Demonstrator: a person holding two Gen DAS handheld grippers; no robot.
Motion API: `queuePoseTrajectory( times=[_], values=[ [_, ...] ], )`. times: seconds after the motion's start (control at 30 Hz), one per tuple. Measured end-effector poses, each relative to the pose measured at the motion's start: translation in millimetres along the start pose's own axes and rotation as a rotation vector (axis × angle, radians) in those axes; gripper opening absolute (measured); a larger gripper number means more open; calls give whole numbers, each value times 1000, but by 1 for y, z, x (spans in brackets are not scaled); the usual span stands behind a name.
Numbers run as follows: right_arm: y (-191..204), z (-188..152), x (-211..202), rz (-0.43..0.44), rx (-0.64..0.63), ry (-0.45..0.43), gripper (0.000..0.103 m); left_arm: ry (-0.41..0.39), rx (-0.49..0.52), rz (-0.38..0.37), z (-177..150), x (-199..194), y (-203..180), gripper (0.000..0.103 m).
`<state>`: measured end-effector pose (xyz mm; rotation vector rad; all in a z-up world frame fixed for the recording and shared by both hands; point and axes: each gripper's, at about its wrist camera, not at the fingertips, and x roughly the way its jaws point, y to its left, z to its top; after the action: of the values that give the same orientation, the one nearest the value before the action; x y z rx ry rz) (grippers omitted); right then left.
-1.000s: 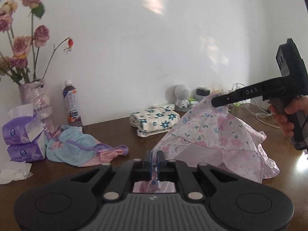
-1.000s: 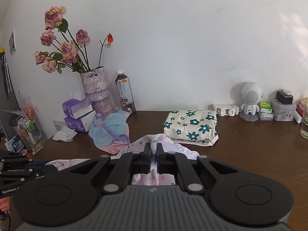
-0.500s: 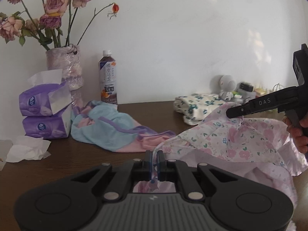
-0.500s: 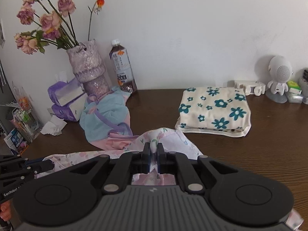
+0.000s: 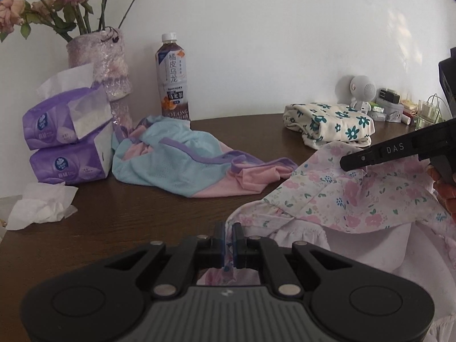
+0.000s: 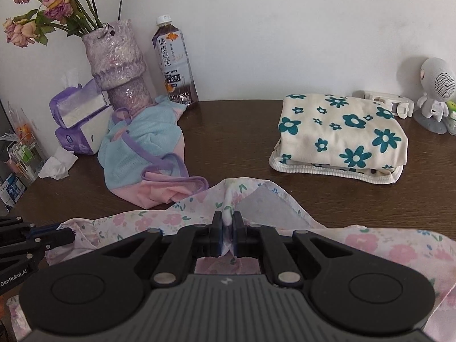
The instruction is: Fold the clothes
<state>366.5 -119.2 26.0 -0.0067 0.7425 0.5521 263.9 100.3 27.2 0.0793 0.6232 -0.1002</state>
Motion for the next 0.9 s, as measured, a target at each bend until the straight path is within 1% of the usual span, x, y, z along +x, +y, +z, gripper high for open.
queuePoseTrajectory(
  times=[0.03,0.07,0.13,0.17,0.2,0.23,0.27,0.3,0.33,0.37,0.43,0.5,0.6,0.7,0.8,0.9],
  values=[
    [0,0,0,0,1,0,8,2,-1,-1,0,0,0,5],
    [0,0,0,-1,3,0,12,3,-4,-3,0,0,0,5],
    [-1,0,-5,12,18,-14,28,2,-21,-9,1,-1,1,11],
    [-1,1,-10,14,25,-28,46,2,-35,-17,2,-2,2,14],
    [-1,2,-17,13,24,-48,57,3,-50,-28,3,-3,4,25],
    [-1,3,-24,13,22,-68,58,0,-70,-36,4,-6,6,41],
    [-1,3,-34,14,23,-87,62,-6,-90,-41,5,-9,7,49],
    [-2,3,-43,16,24,-106,71,-13,-110,-46,7,-12,9,61],
    [-2,4,-53,17,24,-125,75,-24,-124,-49,9,-16,10,66],
    [-3,2,-65,24,22,-142,79,-39,-132,-50,11,-22,10,68],
    [-4,-3,-89,33,17,-172,81,-71,-146,-52,15,-35,10,80],
    [-5,-12,-112,37,6,-185,85,-106,-130,-55,18,-49,3,86],
    [-6,-32,-143,23,-23,-191,87,-142,-61,-85,18,-69,-16,87],
    [-6,-57,-168,0,-43,-179,88,-156,9,-151,13,-90,-41,88],
    [-8,-83,-189,-20,-46,-157,88,-148,57,-233,0,-109,-66,88],
    [-10,-108,-205,-48,-64,-144,88,-96,86,-324,-16,-118,-93,89]
  ],
)
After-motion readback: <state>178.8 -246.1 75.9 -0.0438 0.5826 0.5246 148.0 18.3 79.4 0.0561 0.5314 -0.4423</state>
